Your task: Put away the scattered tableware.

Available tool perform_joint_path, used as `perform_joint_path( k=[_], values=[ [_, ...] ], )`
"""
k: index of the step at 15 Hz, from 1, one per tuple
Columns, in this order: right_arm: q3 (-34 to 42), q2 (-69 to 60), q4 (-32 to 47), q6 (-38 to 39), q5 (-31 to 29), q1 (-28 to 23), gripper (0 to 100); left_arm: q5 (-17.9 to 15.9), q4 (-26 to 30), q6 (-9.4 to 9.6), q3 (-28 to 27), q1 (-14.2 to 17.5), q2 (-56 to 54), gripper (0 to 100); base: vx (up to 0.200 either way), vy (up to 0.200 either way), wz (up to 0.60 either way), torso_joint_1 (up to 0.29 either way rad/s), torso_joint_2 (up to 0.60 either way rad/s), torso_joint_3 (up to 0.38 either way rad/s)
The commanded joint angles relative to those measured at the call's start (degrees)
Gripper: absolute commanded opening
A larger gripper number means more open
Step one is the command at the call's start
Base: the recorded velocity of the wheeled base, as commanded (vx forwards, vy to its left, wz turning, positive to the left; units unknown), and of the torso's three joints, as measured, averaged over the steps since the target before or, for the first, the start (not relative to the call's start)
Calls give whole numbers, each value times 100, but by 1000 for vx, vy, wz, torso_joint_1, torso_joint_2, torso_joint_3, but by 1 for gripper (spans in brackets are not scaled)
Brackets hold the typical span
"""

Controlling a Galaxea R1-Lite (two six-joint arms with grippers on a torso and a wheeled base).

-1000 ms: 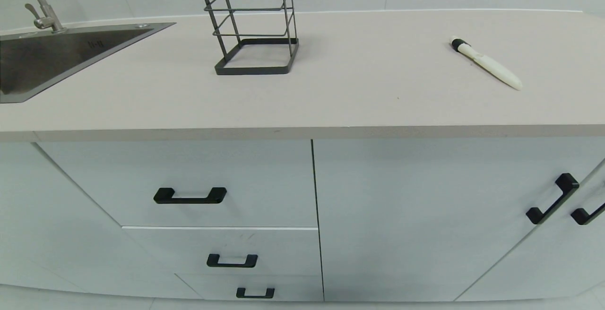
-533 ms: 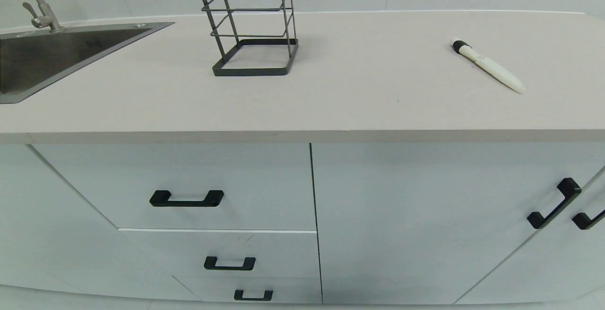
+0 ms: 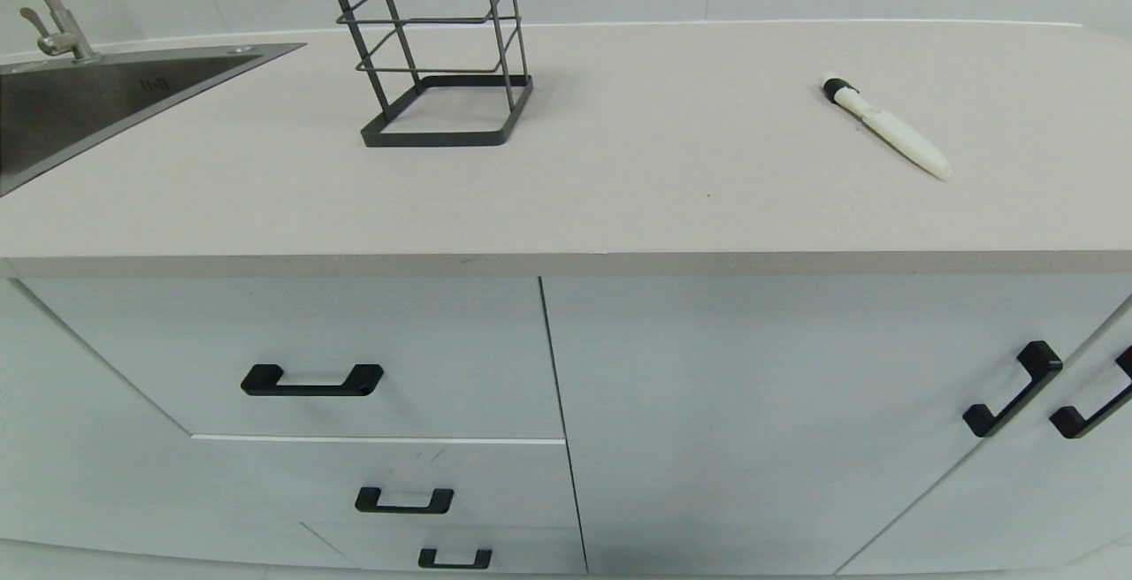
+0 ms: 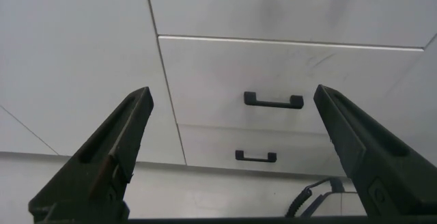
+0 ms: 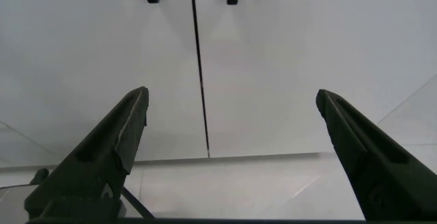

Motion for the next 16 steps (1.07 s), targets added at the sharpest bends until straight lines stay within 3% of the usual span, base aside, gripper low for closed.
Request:
perform_joint_path(
  k=[1,11,16],
  values=[
    [0,4,1,-1,0,7,100,2,-1,-6,0,11,2,100,200,0,0,7,7,2],
    [0,4,1,8,0,7,100,2,-1,-6,0,11,2,100,0,0,0,0,0,0],
    [0,4,1,8,0,7,100,2,-1,-15,0,11,2,100,0,0,0,197,-110,-93]
  ],
)
